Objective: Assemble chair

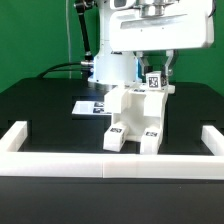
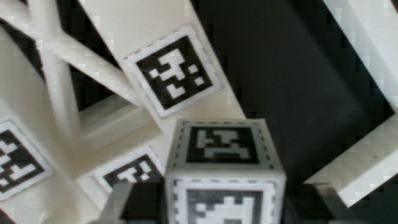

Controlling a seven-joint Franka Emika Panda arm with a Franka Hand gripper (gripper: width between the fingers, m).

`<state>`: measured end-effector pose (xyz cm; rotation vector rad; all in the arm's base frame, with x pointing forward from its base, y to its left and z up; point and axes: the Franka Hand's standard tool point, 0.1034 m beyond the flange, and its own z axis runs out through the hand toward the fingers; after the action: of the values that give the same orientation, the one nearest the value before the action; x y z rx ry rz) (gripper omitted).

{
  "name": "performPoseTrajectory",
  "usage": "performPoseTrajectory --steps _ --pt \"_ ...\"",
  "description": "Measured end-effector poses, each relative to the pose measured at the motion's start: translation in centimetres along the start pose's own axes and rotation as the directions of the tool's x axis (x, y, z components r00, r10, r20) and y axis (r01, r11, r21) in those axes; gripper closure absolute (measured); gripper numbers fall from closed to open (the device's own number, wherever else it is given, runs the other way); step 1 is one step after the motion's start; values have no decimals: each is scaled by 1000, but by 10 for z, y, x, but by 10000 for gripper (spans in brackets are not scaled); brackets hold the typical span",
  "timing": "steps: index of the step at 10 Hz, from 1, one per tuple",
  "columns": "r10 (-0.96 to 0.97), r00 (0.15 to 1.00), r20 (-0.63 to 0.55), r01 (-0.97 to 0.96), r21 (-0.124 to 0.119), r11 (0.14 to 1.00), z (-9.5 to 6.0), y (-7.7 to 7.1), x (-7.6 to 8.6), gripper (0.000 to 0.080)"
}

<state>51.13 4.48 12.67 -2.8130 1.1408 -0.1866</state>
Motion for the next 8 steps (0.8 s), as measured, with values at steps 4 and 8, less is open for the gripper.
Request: performPoseTrajectory --steps 4,8 --pt "324 946 7 -324 7 946 1 -3 1 511" --pt "475 880 2 -475 16 880 2 -9 7 511"
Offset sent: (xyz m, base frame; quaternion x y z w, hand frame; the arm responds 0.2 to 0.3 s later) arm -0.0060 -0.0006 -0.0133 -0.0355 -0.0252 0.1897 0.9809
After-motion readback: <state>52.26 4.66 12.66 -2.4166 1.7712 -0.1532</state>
